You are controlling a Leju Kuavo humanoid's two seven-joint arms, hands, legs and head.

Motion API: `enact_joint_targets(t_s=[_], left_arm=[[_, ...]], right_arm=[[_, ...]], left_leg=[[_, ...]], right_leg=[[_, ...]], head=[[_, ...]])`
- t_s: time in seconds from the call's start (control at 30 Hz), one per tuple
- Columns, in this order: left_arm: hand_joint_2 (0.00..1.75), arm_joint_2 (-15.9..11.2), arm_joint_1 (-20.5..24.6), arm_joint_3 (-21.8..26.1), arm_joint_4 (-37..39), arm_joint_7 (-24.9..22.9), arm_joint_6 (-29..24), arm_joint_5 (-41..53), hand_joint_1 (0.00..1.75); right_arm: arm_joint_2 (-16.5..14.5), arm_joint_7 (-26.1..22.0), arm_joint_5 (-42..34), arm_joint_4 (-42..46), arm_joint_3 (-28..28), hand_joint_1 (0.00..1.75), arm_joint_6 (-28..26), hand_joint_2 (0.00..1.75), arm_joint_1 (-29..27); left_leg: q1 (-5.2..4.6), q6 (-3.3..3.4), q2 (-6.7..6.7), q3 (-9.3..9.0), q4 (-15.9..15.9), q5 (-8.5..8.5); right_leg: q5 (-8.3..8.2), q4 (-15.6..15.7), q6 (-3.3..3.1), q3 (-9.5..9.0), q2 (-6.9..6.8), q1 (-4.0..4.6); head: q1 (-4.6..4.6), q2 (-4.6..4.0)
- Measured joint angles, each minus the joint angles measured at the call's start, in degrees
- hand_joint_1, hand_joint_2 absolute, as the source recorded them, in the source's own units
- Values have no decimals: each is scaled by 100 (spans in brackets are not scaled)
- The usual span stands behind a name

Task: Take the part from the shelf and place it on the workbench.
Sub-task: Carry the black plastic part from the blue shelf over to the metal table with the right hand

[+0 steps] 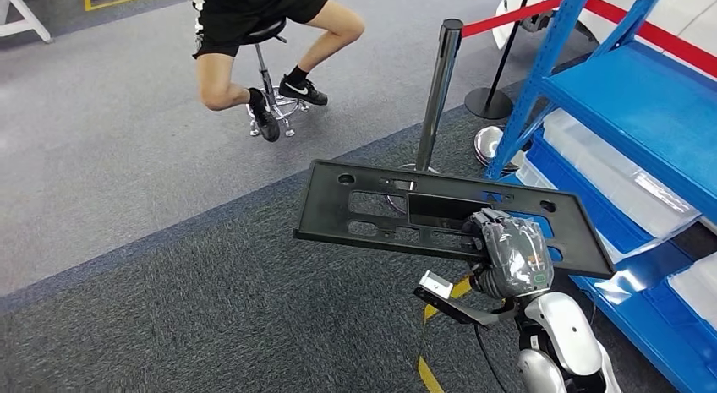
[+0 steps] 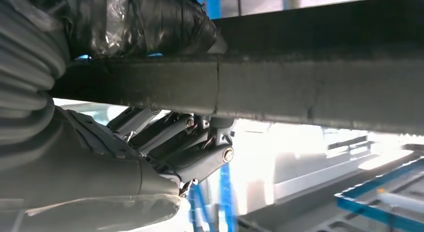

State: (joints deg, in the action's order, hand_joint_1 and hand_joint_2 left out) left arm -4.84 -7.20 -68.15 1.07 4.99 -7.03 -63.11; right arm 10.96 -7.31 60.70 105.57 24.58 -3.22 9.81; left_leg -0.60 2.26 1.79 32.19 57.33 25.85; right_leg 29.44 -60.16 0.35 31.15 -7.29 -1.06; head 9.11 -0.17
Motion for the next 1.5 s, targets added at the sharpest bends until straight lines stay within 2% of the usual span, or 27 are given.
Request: enact_joint_targets(t_s=[0.03,0.1,0.17,0.2,0.27,0.3,0.33,0.4,0.47,0.5,0.6,0.67,0.7,0.73,0.8,0.87,0.9,0.97,1.0,1.07,1.13,1.17,1.23,1.3,1.37,1.43,1.5], left_arm=[[0,0,-6,-12,-1,19,3,3,0],[0,5,-3,-26,-1,78,-2,10,0],[0,4,-5,-29,1,162,-14,27,0],[0,5,-15,-28,1,198,-20,37,0],[0,16,-38,-30,-1,239,-19,51,0],[0,21,-47,-31,-1,248,-19,54,0],[0,26,-50,-32,-2,255,-19,54,0],[0,25,-64,-32,-1,264,-24,49,0],[0,28,-94,-32,0,248,-30,25,0],[0,36,-114,-31,-1,222,-31,8,0],[0,62,-136,-25,-2,112,-37,-23,0],[0,88,-133,-18,-2,79,-55,-41,0],[0,103,-135,-12,-2,76,-70,-51,0],[0,117,-138,-4,-2,77,-84,-58,0],[0,134,-147,11,-2,78,-117,-68,0],[0,150,-148,24,-2,80,-158,-86,0],[0,158,-148,32,-2,87,-184,-95,0],[0,175,-161,53,-2,102,-221,-103,0],[0,189,-172,64,-2,109,-235,-103,0],[0,217,-183,81,-1,123,-256,-103,0],[0,232,-173,94,1,137,-280,-102,0],[0,235,-166,99,1,143,-288,-102,0],[0,249,-161,104,0,151,-294,-102,0],[0,264,-161,106,0,157,-295,-102,0],[0,278,-155,108,0,162,-304,-102,0],[0,295,-156,112,-1,163,-322,-102,0],[0,307,-185,116,-1,149,-326,-102,0]], right_arm=[[-2,-1,1,-10,10,175,-2,175,18],[-1,-1,2,-33,23,175,-7,175,44],[1,0,2,-53,31,175,-10,175,33],[2,0,2,-63,35,175,-13,175,20],[4,0,2,-75,41,175,-19,175,10],[6,1,2,-78,42,175,-21,175,12],[8,-1,2,-79,43,175,-23,175,14],[9,-3,5,-80,50,175,-27,175,13],[8,-5,16,-79,60,175,-31,175,14],[9,-4,27,-79,63,175,-32,175,18],[9,-6,52,-69,64,175,-51,175,18],[11,-11,56,-59,64,175,-69,175,-7],[12,-11,57,-56,64,175,-74,175,-24],[12,-12,57,-55,64,175,-79,175,-37],[12,-15,57,-42,64,175,-90,175,-47],[12,-16,58,-25,64,175,-105,175,-46],[12,-18,64,-21,66,175,-110,175,-45],[10,-20,85,-20,69,175,-111,175,-42],[9,-18,96,-17,71,175,-111,175,-38],[9,-19,105,-3,71,175,-112,175,-30],[9,-19,109,9,73,175,-113,175,-36],[9,-18,110,11,73,175,-112,175,-45],[10,-16,114,10,75,175,-111,175,-64],[12,-16,116,10,75,175,-112,175,-69],[17,-17,116,13,75,175,-114,175,-70],[26,-20,113,29,72,175,-122,175,-85],[68,-45,73,86,50,175,-144,175,-129]], left_leg=[[20,31,-55,-34,-89,-61],[31,62,-161,-50,-168,-137],[27,76,-295,8,-127,-152],[27,75,-376,40,-88,-151],[35,55,-546,105,20,-133],[41,32,-626,146,85,-114],[39,3,-697,197,166,-92],[47,-63,-815,307,263,-78],[66,-126,-908,372,268,-105],[65,-156,-844,392,292,-94],[73,-249,-361,689,924,281],[122,-305,-237,1009,1593,574],[144,-323,-220,1068,1731,588],[161,-334,-201,1021,1661,505],[174,-327,-65,639,968,180],[133,-273,96,309,359,-7],[107,-235,126,255,239,-18],[70,-148,18,269,211,-26],[76,-103,-43,250,164,-45],[92,-9,-152,182,63,-95],[86,53,-257,156,31,-115],[71,71,-326,156,37,-110],[40,88,-496,152,69,-92],[28,84,-675,145,128,-58],[18,53,-829,178,207,-18],[35,2,-959,234,247,-14],[41,-58,-1030,264,247,-26]], right_leg=[[89,-106,21,42,155,-2],[411,-662,37,302,551,-15],[651,-1305,52,618,699,-21],[625,-1418,62,681,717,-24],[282,-1010,77,503,766,-41],[126,-658,74,335,888,-59],[23,-355,72,206,1016,-71],[2,-114,47,123,1166,-67],[-29,-89,-8,129,1041,-55],[-46,-63,-41,113,977,-61],[-83,-2,-113,79,753,-80],[-78,-1,-118,84,585,-74],[-71,-2,-113,83,498,-74],[-63,-2,-103,79,419,-77],[-40,-1,-69,53,279,-82],[-18,13,-11,19,168,-69],[-13,27,25,2,121,-64],[-18,80,107,-43,32,-63],[3,85,147,-65,51,-71],[200,-166,179,23,313,-85],[563,-889,164,373,635,-78],[689,-1272,160,575,699,-68],[604,-1515,145,762,734,-50],[150,-921,98,559,830,-37],[-126,-264,49,296,1081,-41],[-121,-50,27,209,1184,-29],[-131,25,-8,149,1037,-42]], head=[[-1,0],[-2,0],[0,0],[0,0],[0,0],[0,0],[0,0],[2,0],[3,0],[4,0],[11,0],[12,0],[13,0],[13,0],[13,0],[13,0],[12,0],[12,0],[10,0],[9,0],[8,0],[8,0],[8,0],[8,0],[8,0],[9,0],[8,0]])
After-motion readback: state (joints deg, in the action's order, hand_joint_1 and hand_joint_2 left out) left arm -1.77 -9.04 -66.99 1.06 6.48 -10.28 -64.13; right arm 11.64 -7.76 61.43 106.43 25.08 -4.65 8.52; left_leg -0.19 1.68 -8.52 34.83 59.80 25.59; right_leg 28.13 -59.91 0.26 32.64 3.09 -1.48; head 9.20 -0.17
